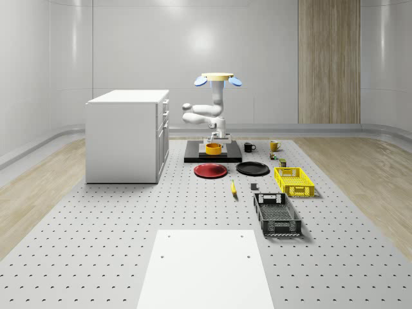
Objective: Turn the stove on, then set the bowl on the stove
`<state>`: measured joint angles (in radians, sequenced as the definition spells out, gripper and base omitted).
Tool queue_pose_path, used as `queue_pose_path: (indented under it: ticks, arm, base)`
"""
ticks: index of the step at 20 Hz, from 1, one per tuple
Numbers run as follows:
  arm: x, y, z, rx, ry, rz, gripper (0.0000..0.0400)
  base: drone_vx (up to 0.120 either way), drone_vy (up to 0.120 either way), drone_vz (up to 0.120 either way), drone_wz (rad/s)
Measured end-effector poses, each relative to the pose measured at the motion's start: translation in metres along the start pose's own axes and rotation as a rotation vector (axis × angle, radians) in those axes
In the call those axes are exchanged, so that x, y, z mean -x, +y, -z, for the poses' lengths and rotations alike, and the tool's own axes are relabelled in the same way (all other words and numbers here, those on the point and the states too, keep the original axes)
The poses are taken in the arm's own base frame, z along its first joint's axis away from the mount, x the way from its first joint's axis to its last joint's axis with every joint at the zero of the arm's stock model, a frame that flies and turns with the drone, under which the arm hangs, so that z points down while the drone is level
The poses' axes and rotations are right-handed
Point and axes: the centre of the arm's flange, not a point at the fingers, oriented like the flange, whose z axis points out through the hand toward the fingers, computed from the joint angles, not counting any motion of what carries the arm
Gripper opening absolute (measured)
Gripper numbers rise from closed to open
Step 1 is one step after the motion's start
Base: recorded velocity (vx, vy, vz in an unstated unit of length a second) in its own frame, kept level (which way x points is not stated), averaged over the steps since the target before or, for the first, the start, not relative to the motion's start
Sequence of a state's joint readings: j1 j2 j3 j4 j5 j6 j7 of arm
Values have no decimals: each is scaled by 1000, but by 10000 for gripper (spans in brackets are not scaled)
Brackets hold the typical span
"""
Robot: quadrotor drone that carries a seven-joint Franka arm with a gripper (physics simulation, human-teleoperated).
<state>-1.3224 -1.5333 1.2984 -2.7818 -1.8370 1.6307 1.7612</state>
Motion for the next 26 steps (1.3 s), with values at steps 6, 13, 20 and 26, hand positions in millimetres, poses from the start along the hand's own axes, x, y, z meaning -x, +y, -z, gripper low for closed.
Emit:
queue_pose_path:
  ticks: [6,13,20,26]
  arm:
    - [0,0,0,0,0,0,100]
    - [0,0,0,0,0,0,100]
    - [0,0,0,0,0,0,100]
    - [0,0,0,0,0,0,100]
  base:
    - [-120,0,0,0]
    - [-120,0,-69,0]
    - [-120,0,-40,0]
    - [-120,0,0,0]
